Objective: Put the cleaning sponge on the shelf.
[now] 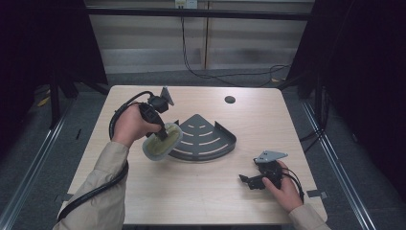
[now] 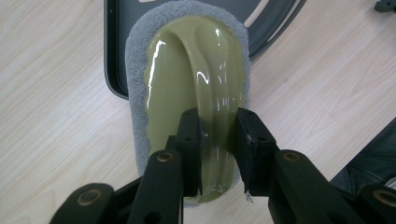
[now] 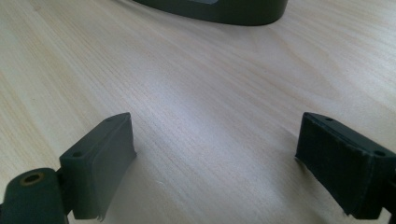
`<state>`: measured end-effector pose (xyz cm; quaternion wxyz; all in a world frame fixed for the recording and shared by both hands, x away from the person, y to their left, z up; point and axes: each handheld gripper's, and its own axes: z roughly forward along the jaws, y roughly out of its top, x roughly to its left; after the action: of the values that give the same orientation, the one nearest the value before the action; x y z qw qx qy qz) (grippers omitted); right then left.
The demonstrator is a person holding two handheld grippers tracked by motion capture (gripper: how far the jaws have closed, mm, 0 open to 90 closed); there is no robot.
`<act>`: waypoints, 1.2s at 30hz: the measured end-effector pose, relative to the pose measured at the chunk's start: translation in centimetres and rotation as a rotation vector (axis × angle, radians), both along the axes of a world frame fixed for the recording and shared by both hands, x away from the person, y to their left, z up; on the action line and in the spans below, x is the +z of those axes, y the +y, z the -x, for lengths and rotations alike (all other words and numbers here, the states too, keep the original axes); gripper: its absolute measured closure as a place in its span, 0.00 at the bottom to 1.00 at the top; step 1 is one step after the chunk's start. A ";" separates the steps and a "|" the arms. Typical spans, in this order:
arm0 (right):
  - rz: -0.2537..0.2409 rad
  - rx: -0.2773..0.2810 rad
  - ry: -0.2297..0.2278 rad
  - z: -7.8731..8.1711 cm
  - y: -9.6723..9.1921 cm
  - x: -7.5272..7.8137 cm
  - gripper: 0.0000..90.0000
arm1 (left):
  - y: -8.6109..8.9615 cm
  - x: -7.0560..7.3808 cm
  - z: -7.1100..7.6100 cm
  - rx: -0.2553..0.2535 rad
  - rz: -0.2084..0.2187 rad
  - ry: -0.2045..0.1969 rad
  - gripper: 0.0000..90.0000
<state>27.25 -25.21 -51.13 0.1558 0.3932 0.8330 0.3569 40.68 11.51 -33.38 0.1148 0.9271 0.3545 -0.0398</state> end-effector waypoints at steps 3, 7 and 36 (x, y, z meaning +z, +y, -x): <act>0.001 0.000 0.000 0.0 0.0 0.0 0.12 | 0.0 0.0 -0.3 0.002 -0.001 0.003 0.80; -0.002 0.002 0.000 0.0 0.0 0.0 0.12 | -0.1 0.0 -0.6 0.007 -0.003 0.001 0.80; 0.001 0.000 0.000 0.0 0.0 0.0 0.12 | -1.6 -0.1 -3.4 -0.004 -0.015 -0.025 0.80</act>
<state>27.25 -25.22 -51.13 0.1560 0.3929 0.8333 0.3564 44.03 9.91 -33.48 0.1121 0.9290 0.3516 -0.0259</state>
